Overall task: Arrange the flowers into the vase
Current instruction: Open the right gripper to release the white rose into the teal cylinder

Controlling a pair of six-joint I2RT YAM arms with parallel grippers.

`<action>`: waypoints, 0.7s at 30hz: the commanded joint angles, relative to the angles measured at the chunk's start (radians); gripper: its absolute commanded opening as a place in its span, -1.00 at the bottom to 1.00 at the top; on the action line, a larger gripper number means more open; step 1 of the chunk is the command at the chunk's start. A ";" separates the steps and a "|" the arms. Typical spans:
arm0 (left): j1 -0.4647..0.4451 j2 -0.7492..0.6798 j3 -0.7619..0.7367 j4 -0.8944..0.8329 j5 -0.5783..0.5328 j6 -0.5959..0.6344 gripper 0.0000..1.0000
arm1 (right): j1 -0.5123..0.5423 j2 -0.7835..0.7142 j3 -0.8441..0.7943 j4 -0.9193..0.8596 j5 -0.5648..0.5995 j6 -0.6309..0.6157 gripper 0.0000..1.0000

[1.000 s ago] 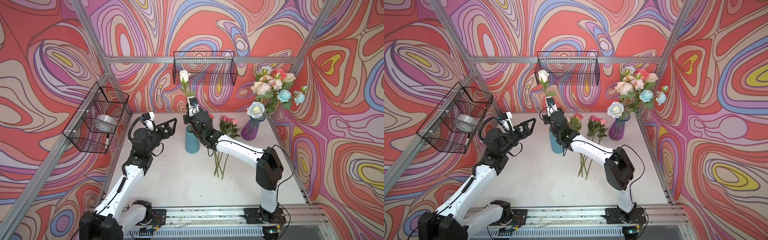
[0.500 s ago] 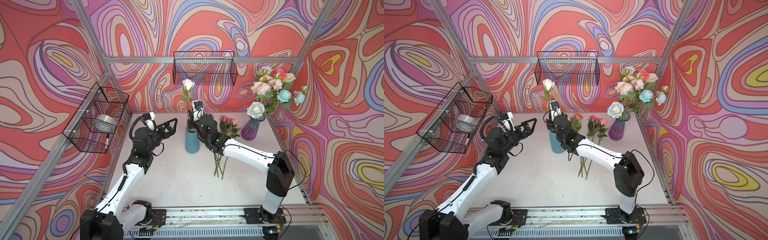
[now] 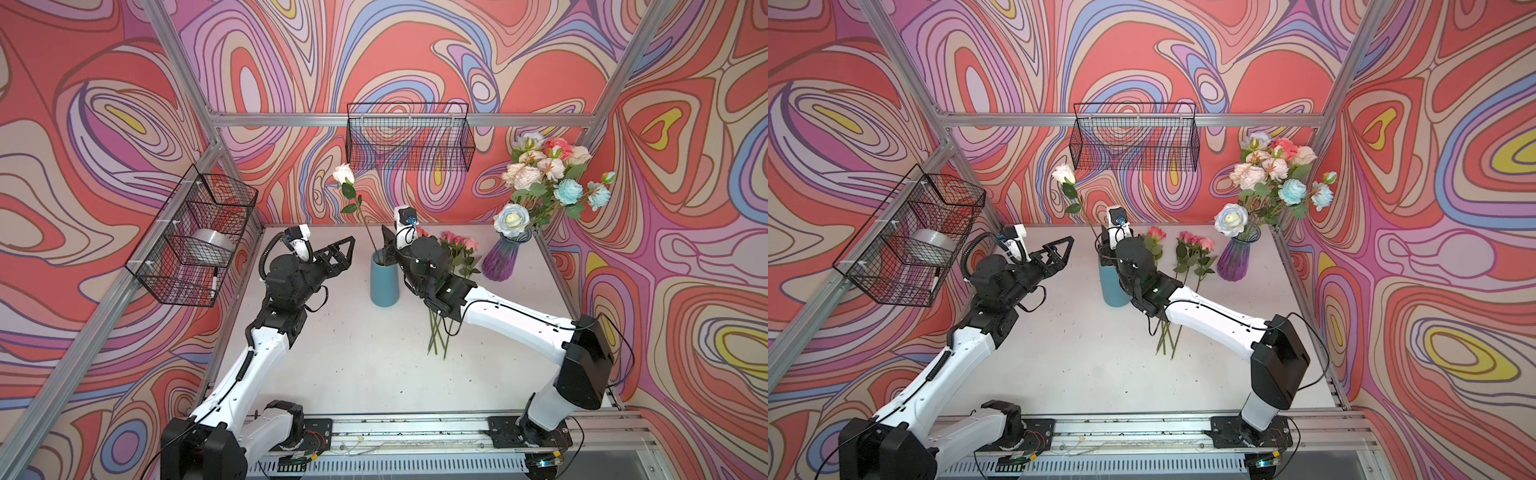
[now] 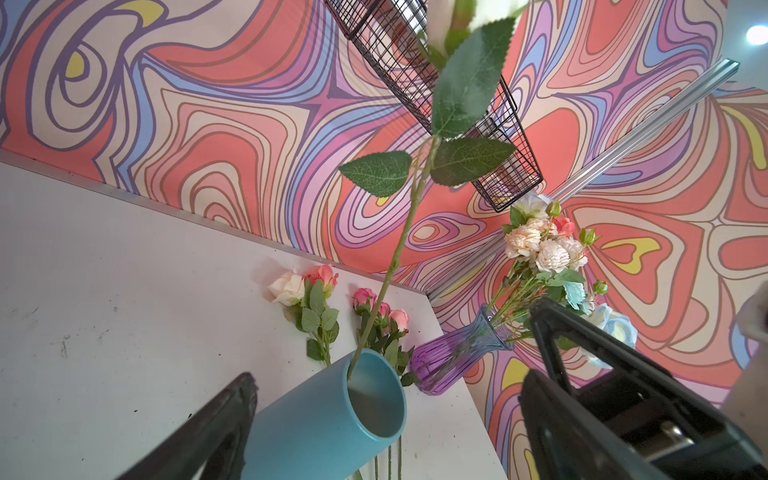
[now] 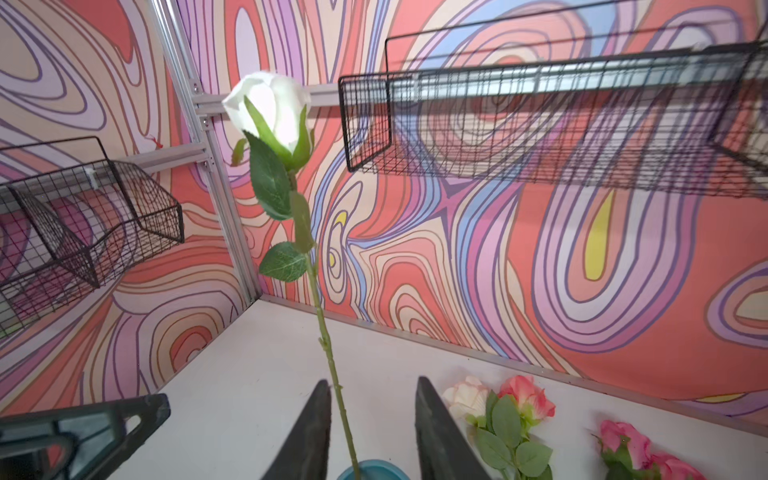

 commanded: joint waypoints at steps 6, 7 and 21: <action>-0.021 -0.049 0.051 -0.039 0.012 0.051 0.91 | -0.127 -0.108 -0.148 -0.144 0.105 0.167 -0.37; -0.030 -0.062 0.057 -0.050 0.010 0.064 0.90 | -0.177 -0.120 -0.179 -0.170 0.065 0.240 -0.37; -0.302 -0.053 0.107 -0.049 0.185 0.148 0.86 | -0.471 0.006 -0.259 -0.484 -0.119 0.532 -0.34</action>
